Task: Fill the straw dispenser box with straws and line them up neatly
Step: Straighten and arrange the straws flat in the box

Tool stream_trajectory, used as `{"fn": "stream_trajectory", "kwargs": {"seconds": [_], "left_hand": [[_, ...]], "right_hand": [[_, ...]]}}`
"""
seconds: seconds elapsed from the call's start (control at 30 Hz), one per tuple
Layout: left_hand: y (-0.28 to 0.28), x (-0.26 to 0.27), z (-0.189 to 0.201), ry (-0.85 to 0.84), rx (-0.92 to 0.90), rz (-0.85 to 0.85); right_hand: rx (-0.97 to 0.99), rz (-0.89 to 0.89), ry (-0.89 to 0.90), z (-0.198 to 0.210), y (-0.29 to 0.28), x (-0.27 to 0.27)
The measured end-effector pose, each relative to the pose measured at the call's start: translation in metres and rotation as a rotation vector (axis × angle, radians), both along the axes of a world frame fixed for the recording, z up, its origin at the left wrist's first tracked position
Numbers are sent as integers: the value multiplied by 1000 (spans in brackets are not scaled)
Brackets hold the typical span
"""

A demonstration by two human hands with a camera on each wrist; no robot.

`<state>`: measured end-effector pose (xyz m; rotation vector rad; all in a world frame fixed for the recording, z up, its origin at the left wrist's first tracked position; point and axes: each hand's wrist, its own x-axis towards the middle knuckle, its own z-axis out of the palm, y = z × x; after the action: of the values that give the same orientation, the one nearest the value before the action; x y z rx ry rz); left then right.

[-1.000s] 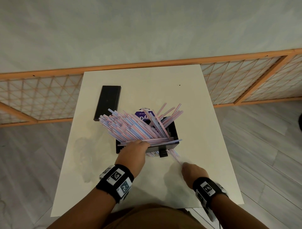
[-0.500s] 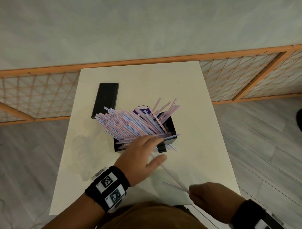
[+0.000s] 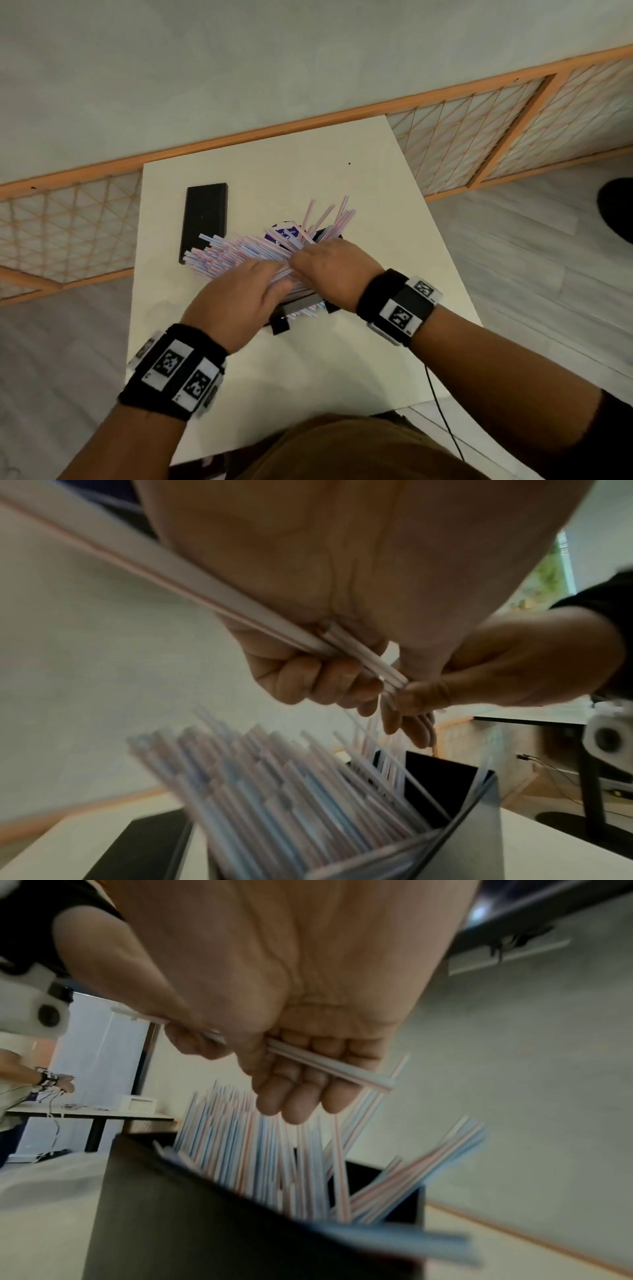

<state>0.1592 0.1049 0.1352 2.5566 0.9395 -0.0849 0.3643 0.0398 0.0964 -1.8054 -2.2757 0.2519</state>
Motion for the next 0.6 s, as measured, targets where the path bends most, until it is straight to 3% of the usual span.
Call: {"fn": "stream_trajectory", "kwargs": {"seconds": [0.07, 0.17, 0.33, 0.47, 0.6], "left_hand": [[6, -7, -7, -33, -67, 36], [15, -14, -25, 29, -15, 66], [19, -16, -42, 148, 38, 90], [16, -1, -33, 45, 100, 130], [14, 25, -41, -119, -26, 119]], "right_hand": [[-65, 9, -15, -19, 14, -8], [-175, -1, 18, -35, 20, -10], [-94, -57, 118, -40, -3, 4], [37, -227, 223, -32, -35, 22], [69, -550, 409, -35, -67, 40]]}}
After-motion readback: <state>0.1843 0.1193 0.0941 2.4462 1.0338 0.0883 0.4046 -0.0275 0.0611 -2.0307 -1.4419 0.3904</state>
